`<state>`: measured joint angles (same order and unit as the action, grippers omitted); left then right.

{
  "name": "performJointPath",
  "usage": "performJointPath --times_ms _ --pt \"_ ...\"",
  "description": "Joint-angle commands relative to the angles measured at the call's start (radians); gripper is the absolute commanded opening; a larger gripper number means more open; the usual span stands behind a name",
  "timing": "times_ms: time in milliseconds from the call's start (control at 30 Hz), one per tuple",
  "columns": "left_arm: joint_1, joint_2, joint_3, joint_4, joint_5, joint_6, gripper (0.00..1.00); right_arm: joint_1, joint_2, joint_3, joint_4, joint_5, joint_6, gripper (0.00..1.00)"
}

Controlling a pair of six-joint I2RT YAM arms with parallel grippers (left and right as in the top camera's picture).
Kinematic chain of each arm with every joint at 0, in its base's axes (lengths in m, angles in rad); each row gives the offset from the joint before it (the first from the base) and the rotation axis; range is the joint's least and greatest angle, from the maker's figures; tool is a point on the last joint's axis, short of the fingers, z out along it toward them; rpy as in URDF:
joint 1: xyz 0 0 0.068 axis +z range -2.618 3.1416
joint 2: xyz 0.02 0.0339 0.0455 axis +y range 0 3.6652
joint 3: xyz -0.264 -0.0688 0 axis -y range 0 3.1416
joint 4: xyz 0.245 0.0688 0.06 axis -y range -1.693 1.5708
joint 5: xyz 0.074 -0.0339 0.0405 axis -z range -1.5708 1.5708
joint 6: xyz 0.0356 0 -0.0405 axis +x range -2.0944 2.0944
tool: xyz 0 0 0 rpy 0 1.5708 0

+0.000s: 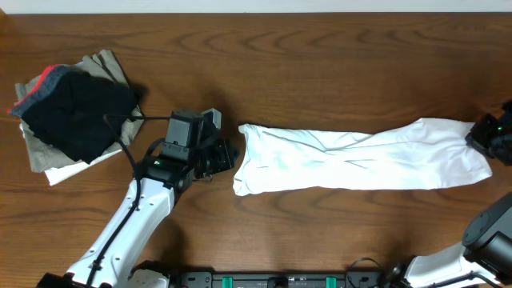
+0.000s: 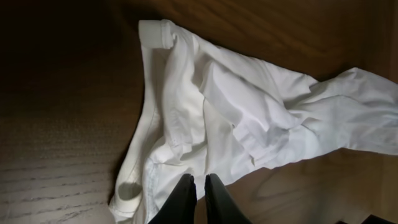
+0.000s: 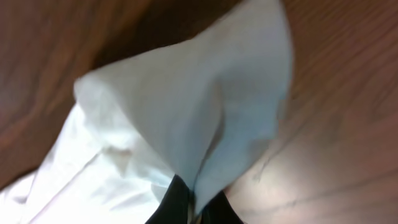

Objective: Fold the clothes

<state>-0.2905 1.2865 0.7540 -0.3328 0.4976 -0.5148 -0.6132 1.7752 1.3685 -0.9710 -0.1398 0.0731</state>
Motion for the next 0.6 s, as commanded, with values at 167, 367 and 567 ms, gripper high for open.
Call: performJointPath --times_ms 167,367,567 --pt "0.004 -0.008 0.002 -0.004 0.006 0.025 0.1 0.228 -0.019 0.007 -0.104 0.08 0.017 0.01" --pt "0.004 -0.007 0.002 -0.004 0.006 0.025 0.11 0.41 -0.019 0.006 -0.12 0.092 0.052 0.01" --pt "0.004 -0.007 0.002 -0.007 0.006 0.025 0.11 0.583 -0.019 -0.012 -0.128 0.116 0.11 0.01"
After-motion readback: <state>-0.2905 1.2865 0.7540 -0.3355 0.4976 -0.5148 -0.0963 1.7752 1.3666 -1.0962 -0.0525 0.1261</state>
